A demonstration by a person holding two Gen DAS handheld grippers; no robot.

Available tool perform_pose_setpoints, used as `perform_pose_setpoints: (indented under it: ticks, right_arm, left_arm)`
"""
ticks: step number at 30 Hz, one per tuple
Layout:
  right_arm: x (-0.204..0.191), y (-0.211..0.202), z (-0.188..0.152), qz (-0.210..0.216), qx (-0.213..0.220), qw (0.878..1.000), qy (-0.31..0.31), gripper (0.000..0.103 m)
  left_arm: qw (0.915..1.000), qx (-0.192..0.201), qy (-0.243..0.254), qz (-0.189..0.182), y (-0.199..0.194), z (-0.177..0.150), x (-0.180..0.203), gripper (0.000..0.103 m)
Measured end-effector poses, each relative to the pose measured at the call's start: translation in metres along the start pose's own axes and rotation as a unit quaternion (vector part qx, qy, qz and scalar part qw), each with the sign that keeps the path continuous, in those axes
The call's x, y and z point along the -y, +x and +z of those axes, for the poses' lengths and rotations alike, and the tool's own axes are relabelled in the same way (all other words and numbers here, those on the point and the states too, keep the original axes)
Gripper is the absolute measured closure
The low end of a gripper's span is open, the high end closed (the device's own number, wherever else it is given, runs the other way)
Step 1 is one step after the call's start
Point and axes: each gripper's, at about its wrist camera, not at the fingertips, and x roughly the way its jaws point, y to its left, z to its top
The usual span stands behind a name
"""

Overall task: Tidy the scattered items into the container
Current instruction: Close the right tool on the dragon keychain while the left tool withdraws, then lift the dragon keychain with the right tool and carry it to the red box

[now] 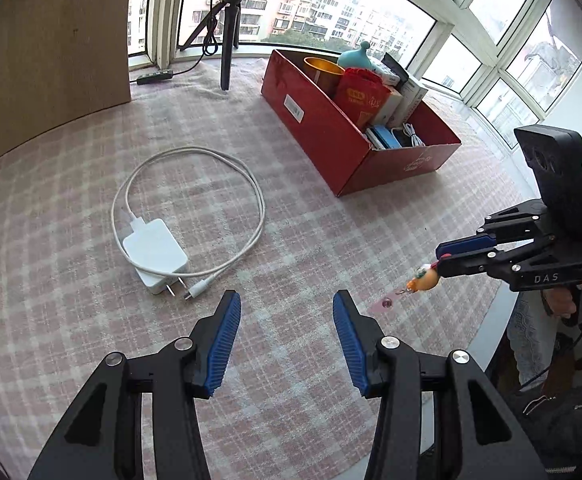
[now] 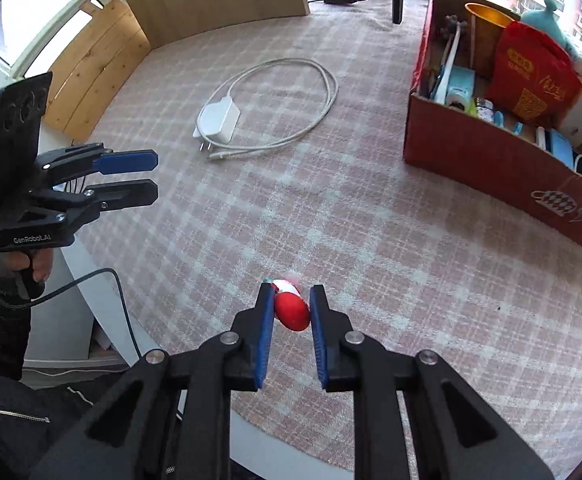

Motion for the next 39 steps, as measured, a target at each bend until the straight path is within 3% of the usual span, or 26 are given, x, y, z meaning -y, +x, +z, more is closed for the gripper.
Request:
perform_pose_setpoints:
  ticks: [6,11,14,20,25,29,34,39]
  right_arm:
    - [0.031,-0.024,0.006,-0.008,0.044,0.997,0.070,0.085]
    - [0.050,0.014,-0.035,-0.020,0.004,0.994,0.106,0.085]
    - [0.051,0.042,-0.062,-0.025,-0.040,0.993,0.109,0.085]
    - [0.036,0.043,-0.084,-0.041,-0.073,0.993,0.078,0.085]
    - [0.021,0.044,-0.082,-0.052,-0.076,0.995,0.044,0.072]
    - [0.025,0.052,-0.079,-0.089,-0.085,0.992,0.036,0.072]
    - [0.039,0.064,-0.079,-0.074,-0.098,0.991,0.055,0.079]
    - [0.038,0.047,-0.072,-0.079,-0.068,0.992,0.064,0.080]
  left_arm:
    - [0.9997,0.021,0.007,0.010,0.001,0.028,-0.006,0.057]
    - [0.9999,0.002,0.011,-0.001,0.017,0.024,-0.002,0.057]
    - [0.9999,-0.009,0.011,-0.004,0.022,0.019,-0.001,0.057]
    - [0.9999,-0.009,0.009,-0.004,0.021,0.015,-0.001,0.057]
    - [0.9999,-0.007,0.010,-0.004,0.016,0.010,0.001,0.057]
    - [0.9999,-0.009,0.009,-0.004,0.013,0.003,0.001,0.057]
    - [1.0000,-0.010,0.003,-0.001,0.008,-0.003,-0.003,0.057]
    - [0.9999,-0.007,-0.010,0.007,0.005,0.000,-0.011,0.057]
